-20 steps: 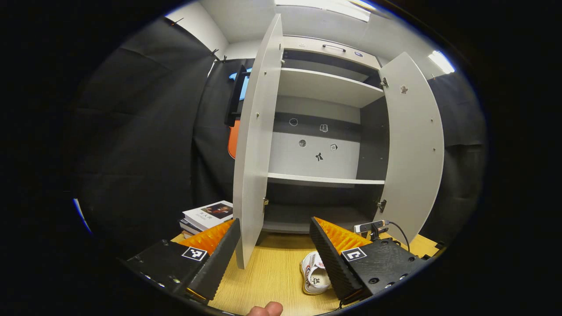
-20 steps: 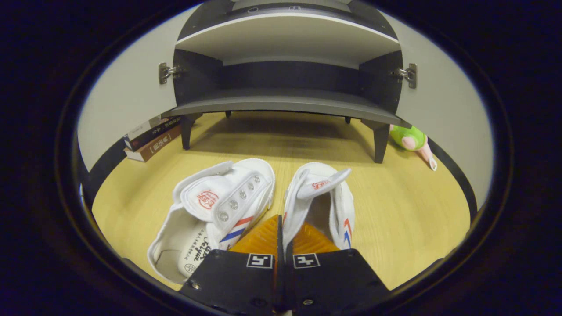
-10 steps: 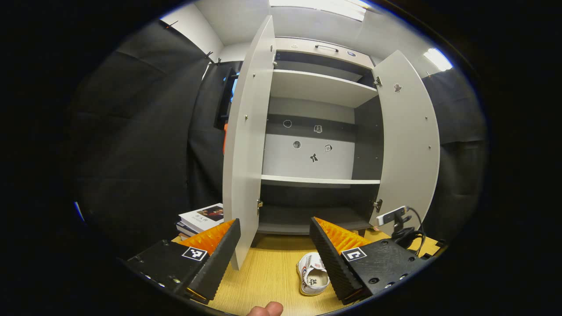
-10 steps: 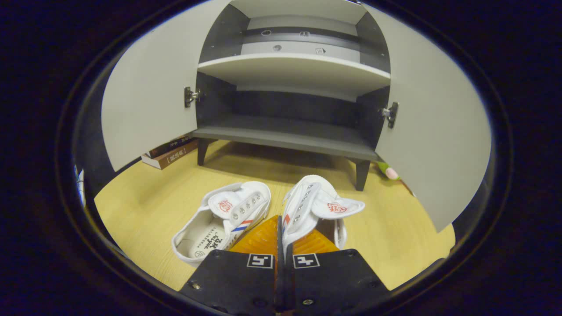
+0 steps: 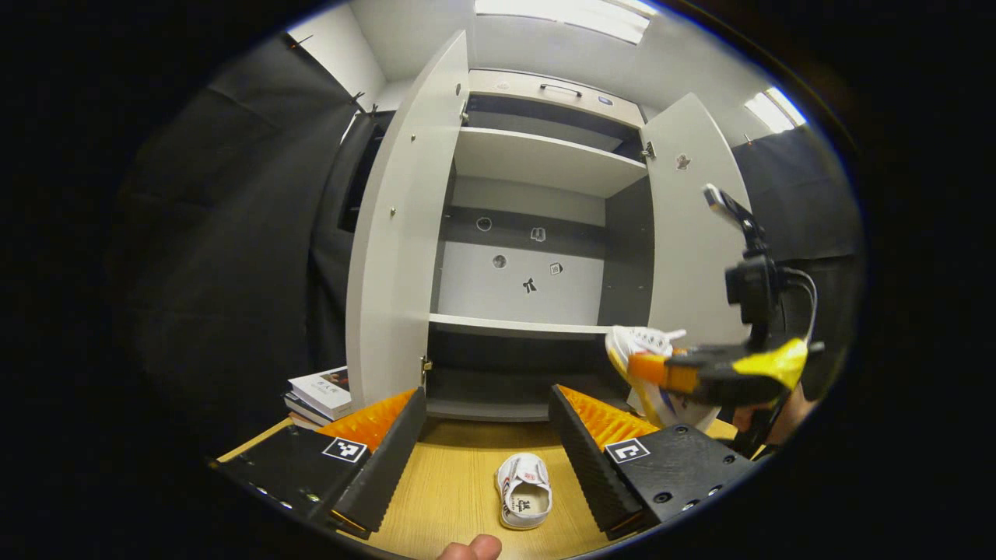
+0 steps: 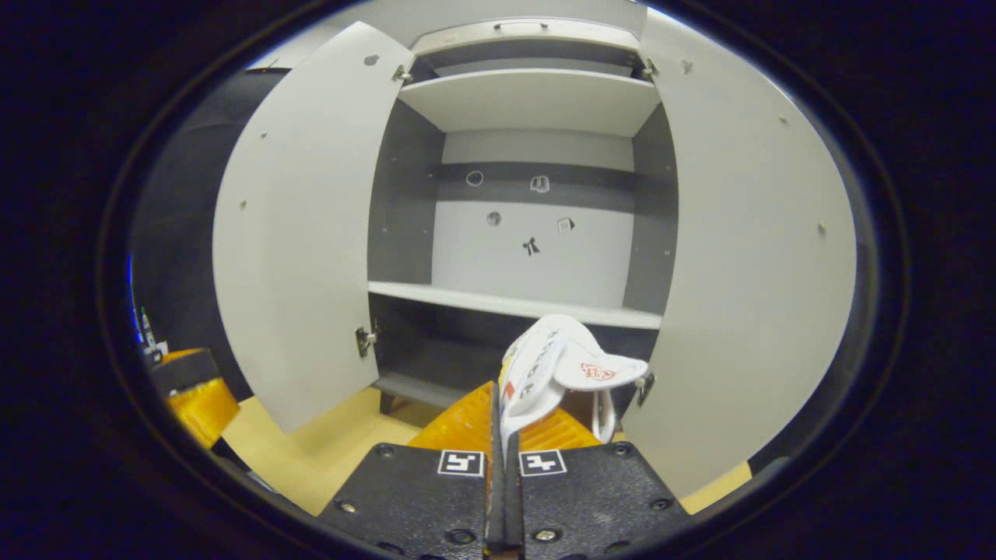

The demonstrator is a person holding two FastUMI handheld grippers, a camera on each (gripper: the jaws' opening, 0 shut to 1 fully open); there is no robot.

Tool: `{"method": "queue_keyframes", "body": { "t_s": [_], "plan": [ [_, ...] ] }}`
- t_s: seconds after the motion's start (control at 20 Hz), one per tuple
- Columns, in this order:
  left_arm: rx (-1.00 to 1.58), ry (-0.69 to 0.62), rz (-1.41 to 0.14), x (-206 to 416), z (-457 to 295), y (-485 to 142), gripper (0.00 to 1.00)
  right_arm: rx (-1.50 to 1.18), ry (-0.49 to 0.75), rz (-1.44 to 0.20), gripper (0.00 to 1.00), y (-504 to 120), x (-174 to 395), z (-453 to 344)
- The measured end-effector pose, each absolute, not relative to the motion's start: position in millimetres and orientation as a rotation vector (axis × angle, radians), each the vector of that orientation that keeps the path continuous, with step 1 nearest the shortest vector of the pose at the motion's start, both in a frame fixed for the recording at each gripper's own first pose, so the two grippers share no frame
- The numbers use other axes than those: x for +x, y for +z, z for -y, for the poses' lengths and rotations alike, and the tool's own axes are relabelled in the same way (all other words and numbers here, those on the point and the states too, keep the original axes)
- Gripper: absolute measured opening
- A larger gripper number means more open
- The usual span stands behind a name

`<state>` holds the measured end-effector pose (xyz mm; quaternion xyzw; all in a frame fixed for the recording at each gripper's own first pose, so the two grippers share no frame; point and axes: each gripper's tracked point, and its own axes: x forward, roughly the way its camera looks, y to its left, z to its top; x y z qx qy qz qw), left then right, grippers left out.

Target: Grab one shoe with the right hand and put it into the shoe cabinet, grab the other shoe with the left hand and put it into the shoe cabinet; then close the right door with the right hand and the left door with the left hand.

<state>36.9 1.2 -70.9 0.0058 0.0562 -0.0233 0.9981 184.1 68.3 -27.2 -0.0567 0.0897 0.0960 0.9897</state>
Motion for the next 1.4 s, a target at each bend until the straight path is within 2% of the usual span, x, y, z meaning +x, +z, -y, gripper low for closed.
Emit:
{"method": "queue_keyframes", "body": {
  "t_s": [0.1, 0.2, 0.25, 0.3, 0.65, 0.85, 1.3, 1.4],
  "plan": [
    [0.015, -0.054, -0.112, 37, 1, -70, 0.95, -0.141, 0.177, -0.165, 0.01, 6, 210, -62],
    [0.016, -0.054, -0.112, 36, 3, -69, 0.95, -0.156, 0.166, -0.151, 0.04, 32, 239, -58],
    [0.014, -0.053, -0.114, 36, 2, -69, 0.95, -0.162, 0.159, -0.154, 0.00, 40, 255, -55],
    [0.013, -0.055, -0.121, 35, 2, -71, 0.95, -0.167, 0.147, -0.172, 0.04, 46, 271, -51],
    [0.037, -0.041, -0.136, 27, -3, -75, 0.95, -0.174, 0.084, -0.357, 0.04, 36, 390, -36],
    [0.027, -0.028, -0.148, 22, -5, -77, 0.95, -0.222, 0.042, -0.436, 0.04, 23, 437, -33],
    [0.047, 0.001, -0.168, 22, -19, -82, 0.95, -0.220, 0.033, -0.596, 0.02, -5, 469, -43],
    [0.061, 0.010, -0.162, 21, -23, -79, 0.95, -0.230, 0.016, -0.603, 0.06, -6, 472, -40]
  ]
}}
